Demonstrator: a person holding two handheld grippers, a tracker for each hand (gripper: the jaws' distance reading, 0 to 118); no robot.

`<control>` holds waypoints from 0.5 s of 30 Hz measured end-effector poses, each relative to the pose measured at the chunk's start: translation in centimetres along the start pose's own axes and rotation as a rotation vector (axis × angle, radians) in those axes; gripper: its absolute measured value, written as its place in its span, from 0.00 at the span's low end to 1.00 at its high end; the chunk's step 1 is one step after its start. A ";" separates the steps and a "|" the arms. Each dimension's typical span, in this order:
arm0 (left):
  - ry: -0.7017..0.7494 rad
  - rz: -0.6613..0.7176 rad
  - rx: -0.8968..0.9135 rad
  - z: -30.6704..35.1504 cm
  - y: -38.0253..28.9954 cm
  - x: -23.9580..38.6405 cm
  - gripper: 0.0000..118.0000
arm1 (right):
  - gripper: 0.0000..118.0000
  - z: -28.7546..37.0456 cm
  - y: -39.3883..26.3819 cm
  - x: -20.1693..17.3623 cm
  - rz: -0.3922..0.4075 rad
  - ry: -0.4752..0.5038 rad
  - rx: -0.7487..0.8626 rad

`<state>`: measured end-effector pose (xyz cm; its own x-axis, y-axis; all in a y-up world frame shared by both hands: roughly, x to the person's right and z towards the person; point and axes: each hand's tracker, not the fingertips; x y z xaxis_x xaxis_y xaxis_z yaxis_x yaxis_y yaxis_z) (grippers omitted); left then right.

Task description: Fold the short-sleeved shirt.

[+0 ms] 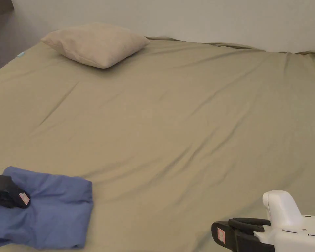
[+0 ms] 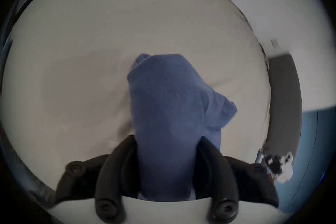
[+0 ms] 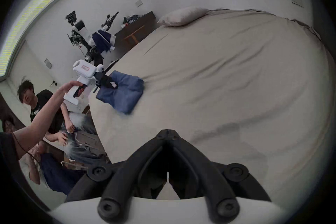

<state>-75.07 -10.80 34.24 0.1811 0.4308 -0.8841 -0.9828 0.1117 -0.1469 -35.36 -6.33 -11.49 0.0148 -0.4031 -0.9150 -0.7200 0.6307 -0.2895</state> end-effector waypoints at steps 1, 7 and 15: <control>0.055 0.040 0.032 0.0 -0.4 -0.4 0.76 | 0.02 0.0 -0.1 -0.1 0.001 0.004 -0.001; 0.295 0.008 0.172 4.5 -2.9 -0.6 0.87 | 0.02 2.0 -0.5 -0.3 0.032 0.009 0.009; -0.128 -0.240 0.708 15.5 -11.0 14.4 0.00 | 0.02 10.8 1.5 1.8 0.090 -0.217 0.206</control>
<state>-61.12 8.07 29.98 0.4319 0.4177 -0.7994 -0.6662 0.7452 0.0294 -28.93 1.10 -16.64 0.1209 -0.2028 -0.9717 -0.5700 0.7873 -0.2352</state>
